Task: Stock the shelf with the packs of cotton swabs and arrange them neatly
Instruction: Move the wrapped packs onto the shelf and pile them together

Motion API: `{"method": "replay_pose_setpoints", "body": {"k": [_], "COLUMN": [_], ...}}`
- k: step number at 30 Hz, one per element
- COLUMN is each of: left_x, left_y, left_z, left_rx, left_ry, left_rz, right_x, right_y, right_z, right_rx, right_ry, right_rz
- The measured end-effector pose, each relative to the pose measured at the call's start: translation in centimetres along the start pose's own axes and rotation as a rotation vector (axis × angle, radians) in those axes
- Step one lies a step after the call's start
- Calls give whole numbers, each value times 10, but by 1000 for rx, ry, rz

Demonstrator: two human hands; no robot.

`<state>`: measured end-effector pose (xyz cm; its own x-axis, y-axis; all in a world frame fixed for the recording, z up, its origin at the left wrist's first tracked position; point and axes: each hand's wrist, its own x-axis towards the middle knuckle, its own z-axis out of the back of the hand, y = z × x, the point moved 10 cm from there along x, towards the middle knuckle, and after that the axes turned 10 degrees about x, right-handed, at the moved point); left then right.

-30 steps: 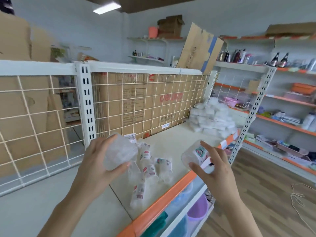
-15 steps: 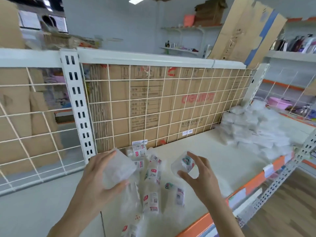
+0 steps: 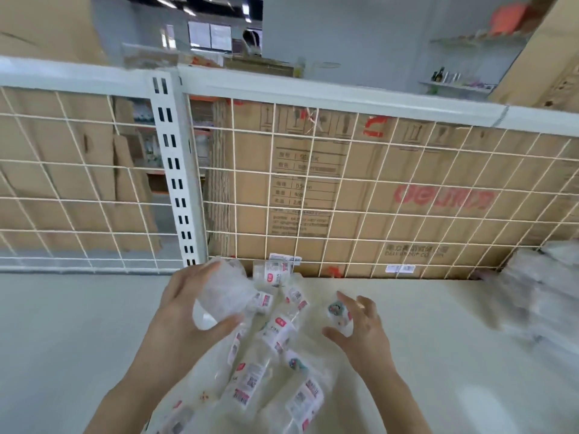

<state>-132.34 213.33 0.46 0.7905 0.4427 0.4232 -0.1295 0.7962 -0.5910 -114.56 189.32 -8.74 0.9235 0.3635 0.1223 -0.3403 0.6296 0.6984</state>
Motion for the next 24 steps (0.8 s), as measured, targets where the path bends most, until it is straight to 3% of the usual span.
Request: {"method": "replay_pose_setpoints", "body": {"k": [5,12,24], "left_x": [-12,-6,-21], "left_y": [-8,-46,-139], "left_z": [-2,-19,-79], "left_rx": [26,-50,-243], "left_ry": [-30,35,279], "left_rz": [33,-73,-371], "right_x": [-4,-49,-181], "right_y": [7,4,-63], "right_z": [15,105,200], "right_rx": [29,55,-76], "right_ry": [-2,-331,-529], "right_rz": [72,168,-101]}}
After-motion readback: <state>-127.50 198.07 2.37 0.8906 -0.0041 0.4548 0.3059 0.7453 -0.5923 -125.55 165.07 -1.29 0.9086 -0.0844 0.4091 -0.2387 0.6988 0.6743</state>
